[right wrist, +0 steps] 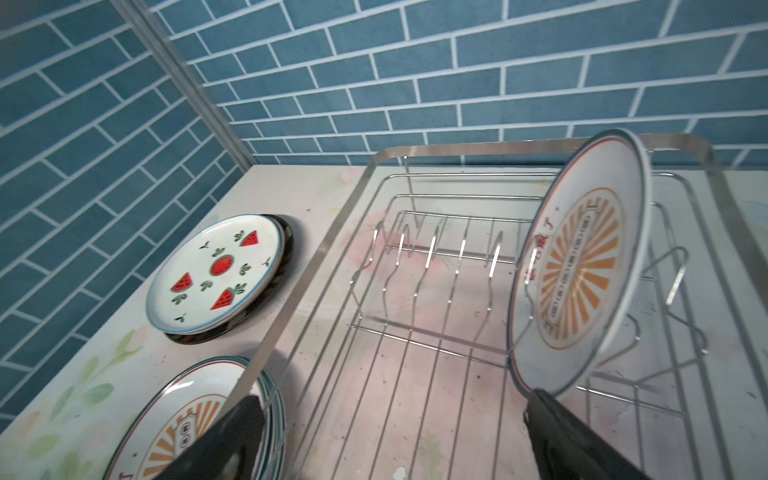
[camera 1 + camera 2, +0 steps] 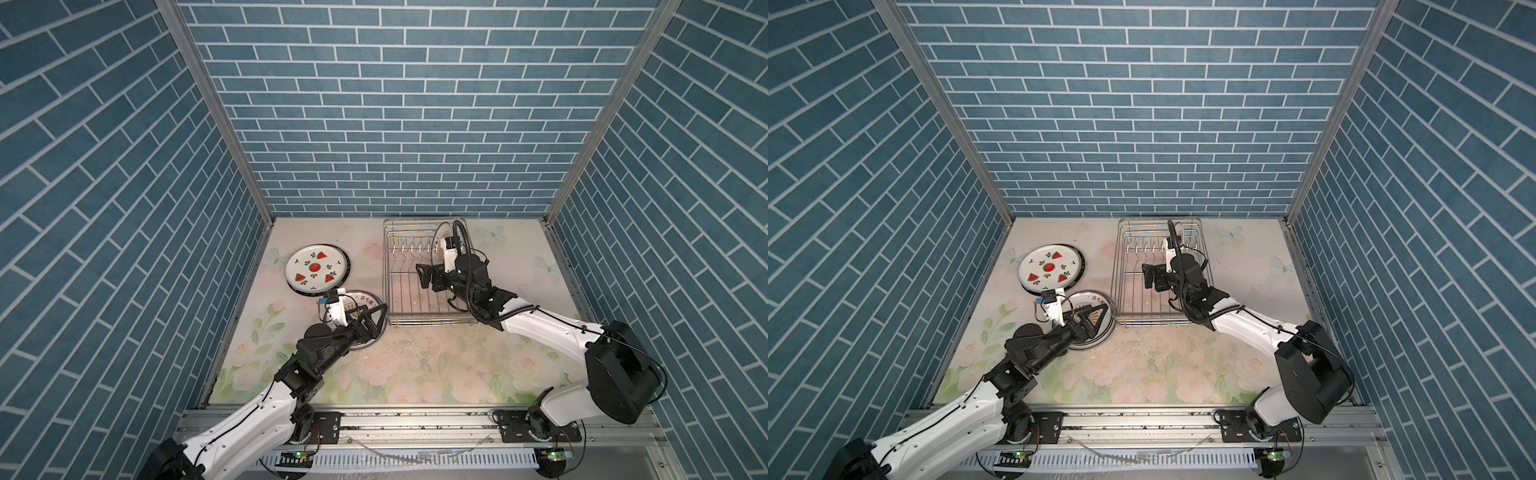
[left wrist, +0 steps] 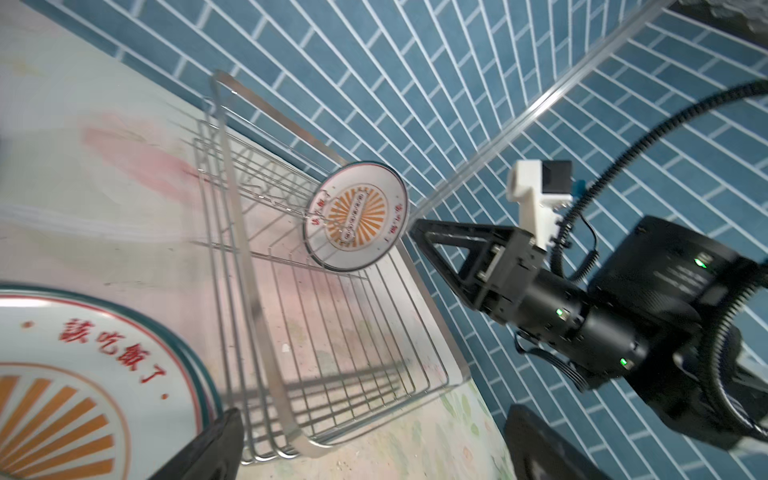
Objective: Unload the plates from the dish rack
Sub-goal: 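Reach the right gripper into the rack toward the last sunburst plate, then close the right gripper on the rim of the last sunburst plate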
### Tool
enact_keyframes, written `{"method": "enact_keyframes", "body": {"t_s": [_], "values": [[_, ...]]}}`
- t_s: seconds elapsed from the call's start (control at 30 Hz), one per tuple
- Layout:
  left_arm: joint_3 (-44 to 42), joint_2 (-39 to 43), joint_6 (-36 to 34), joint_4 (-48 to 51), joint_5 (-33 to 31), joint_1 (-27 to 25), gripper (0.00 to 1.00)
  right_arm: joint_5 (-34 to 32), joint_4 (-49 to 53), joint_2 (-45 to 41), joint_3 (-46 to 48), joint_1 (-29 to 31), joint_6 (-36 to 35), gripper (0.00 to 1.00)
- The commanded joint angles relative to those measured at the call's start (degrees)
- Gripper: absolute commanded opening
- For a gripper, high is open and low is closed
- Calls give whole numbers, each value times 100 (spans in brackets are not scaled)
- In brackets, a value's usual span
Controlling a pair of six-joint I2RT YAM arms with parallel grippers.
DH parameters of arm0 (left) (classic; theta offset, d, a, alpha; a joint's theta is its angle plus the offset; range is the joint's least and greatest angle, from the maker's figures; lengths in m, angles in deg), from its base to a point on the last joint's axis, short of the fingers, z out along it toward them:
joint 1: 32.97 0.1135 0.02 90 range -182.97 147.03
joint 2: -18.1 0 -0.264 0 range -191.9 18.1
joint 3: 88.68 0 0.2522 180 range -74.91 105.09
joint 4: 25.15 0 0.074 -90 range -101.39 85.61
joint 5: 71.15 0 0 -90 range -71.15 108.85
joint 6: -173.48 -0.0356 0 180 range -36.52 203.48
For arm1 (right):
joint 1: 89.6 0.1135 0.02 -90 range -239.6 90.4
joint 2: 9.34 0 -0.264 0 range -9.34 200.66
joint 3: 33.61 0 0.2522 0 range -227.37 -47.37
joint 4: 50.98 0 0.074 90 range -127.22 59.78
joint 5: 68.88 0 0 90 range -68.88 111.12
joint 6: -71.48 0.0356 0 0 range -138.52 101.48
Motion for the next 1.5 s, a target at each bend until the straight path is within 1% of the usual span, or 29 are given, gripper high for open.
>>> {"method": "enact_keyframes", "body": {"t_s": [0.0, 0.07, 0.2, 0.27, 0.33, 0.4, 0.47, 0.57, 0.7, 0.87, 0.93, 1.0, 1.1, 1.17, 1.27, 1.37, 1.47], "values": [[326, -276, -665, -563, 132, -284, 100, -899, 456, -213, -288, 9, -263, 99], [504, -547, -768, -716, 205, -361, 100, -1302, 698, -177, -463, 9, -384, 99], [795, -1200, -944, -1340, 500, -396, 100, -2062, 1628, 52, -1152, -96, -375, 99], [894, -1454, -1027, -1613, 507, -394, 100, -2198, 1892, 184, -1450, -168, -369, 99], [1157, -1698, -1013, -1429, 416, -398, 100, -2247, 2083, 357, -1763, -246, -409, 99], [1459, -1919, -1009, -1181, 404, -397, 100, -2127, 2363, 571, -2113, -365, -383, 99], [1645, -2154, -975, -1186, 476, -397, 100, -1923, 2618, 827, -2457, -484, -337, 96], [1818, -2414, -895, -1243, 512, -402, 100, -1832, 2846, 1205, -2881, -585, -290, 88], [1914, -2667, -781, -1377, 580, -401, 100, -1877, 3254, 1766, -3546, -660, -308, 64], [1752, -3005, -622, -2019, 583, -420, 100, -2129, 3592, 2329, -4125, -717, -265, 50], [1784, -3116, -643, -2016, 628, -424, 100, -2190, 3617, 2469, -4245, -728, -264, 43], [1804, -3213, -643, -2008, 599, -424, 100, -2279, 3659, 2611, -4393, -739, -264, 35], [1762, -3299, -603, -2121, 572, -424, 100, -2501, 3785, 2781, -4592, -741, -267, 33], [1730, -3321, -580, -2166, 576, -424, 100, -2593, 3755, 2837, -4613, -733, -273, 31], [1683, -3352, -543, -2233, 543, -430, 100, -2568, 3718, 2946, -4676, -732, -290, 23], [1664, -3384, -514, -2224, 541, -426, 100, -2606, 3742, 3096, -4795, -734, -305, 22], [1587, -3404, -457, -2348, 523, -424, 100, -2663, 3797, 3208, -4897, -735, -310, 19]]}}
